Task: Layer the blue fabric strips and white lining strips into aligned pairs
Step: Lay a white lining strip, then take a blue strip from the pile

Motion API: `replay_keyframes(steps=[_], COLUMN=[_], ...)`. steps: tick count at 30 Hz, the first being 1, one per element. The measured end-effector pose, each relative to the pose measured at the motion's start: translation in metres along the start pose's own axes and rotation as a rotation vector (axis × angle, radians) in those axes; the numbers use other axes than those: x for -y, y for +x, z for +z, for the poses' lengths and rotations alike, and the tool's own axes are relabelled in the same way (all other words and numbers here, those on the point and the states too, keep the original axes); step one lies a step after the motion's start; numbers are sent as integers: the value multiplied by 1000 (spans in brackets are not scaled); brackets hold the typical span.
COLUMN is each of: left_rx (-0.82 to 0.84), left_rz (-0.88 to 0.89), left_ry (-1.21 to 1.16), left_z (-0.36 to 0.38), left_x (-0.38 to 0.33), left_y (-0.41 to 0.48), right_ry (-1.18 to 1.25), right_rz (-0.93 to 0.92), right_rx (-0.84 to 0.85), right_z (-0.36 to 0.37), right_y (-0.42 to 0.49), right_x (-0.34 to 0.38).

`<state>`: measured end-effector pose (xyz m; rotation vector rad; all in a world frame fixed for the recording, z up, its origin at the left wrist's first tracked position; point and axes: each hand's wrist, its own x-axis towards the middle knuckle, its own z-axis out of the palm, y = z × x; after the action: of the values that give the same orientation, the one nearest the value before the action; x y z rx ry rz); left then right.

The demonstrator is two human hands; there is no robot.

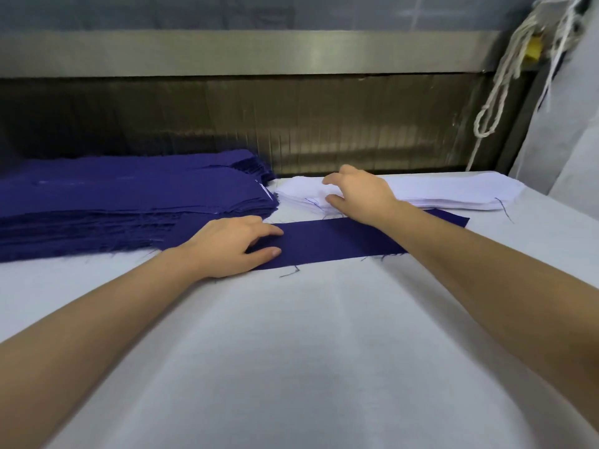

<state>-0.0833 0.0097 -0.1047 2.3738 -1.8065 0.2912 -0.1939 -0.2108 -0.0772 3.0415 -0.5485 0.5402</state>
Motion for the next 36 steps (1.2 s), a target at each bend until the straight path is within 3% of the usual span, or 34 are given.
replay_keyframes(steps=[12,16,21,28,32,36], left_rx=[63,45,2,-136,-189,-172], left_rz=[-10,-19,-26,-224,-516,-641], left_ry=[-19,-38,-133,-659,-1226,-1666], left_z=[5,6,1,0,-8,-17], left_x=[-17,-17,-13,-10,-21,-29], left_y=[9,9,12,38,68,89], right_ry=[-168,28,451,567,479,356], right_rz=[-73,36,215,206,100,-85], right_rx=[-98,-138,-165,-252,-356,-364], right_z=[13,15,16,18,12,9], right_y=[22,26,27,28,26,17], right_x=[18,16,11,14,17,20])
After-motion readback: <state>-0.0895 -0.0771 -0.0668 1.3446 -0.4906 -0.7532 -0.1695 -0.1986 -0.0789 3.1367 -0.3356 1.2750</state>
